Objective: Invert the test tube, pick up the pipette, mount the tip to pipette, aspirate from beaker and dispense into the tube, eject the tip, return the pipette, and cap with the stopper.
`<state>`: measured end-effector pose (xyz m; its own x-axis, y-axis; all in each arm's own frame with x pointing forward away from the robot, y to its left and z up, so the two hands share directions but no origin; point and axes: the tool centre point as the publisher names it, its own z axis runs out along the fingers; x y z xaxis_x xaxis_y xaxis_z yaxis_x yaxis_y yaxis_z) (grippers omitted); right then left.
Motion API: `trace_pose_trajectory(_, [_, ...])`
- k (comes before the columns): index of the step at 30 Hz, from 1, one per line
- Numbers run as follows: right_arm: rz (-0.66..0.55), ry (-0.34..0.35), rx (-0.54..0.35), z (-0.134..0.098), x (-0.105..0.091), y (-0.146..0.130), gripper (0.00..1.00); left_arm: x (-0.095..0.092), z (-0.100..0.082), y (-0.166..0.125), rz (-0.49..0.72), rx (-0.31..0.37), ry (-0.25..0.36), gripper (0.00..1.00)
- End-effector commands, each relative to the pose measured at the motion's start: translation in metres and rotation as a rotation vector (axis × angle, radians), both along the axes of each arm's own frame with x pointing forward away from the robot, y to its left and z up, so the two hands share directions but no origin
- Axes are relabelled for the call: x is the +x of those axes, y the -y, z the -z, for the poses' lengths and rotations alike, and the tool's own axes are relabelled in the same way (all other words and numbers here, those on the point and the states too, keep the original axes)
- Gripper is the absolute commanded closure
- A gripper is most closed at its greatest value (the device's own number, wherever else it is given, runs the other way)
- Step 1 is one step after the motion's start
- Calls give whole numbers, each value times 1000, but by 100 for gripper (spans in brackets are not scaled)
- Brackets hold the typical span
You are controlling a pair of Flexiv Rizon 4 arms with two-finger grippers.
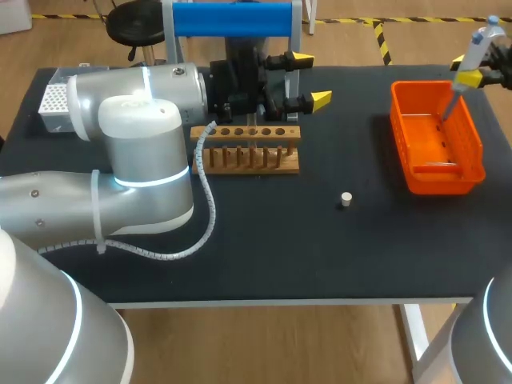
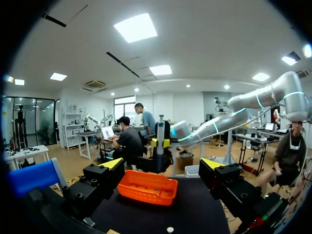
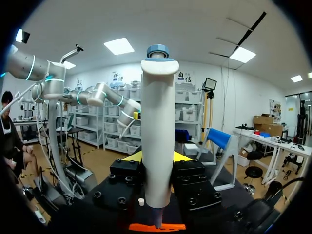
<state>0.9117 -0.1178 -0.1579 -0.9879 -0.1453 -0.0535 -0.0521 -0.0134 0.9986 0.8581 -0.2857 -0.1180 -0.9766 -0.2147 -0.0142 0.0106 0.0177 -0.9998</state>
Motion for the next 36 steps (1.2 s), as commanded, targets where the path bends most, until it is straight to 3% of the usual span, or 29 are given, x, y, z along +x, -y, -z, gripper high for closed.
trace_pose_trajectory(1, [101,13,-9,-4,-30,-42,100,0,1,1,-4,-5,2,0])
trace_pose_trajectory(14, [39,3,-19,-2,-53,-126,100,0,1,1,-4,-5,2,0])
trace_pose_trajectory(22, [17,4,-27,0,-66,-166,100,0,1,1,-4,-5,2,0])
trace_pose_trajectory(36, [-29,-12,-27,1,-71,-225,100,0,1,1,-4,-5,2,0])
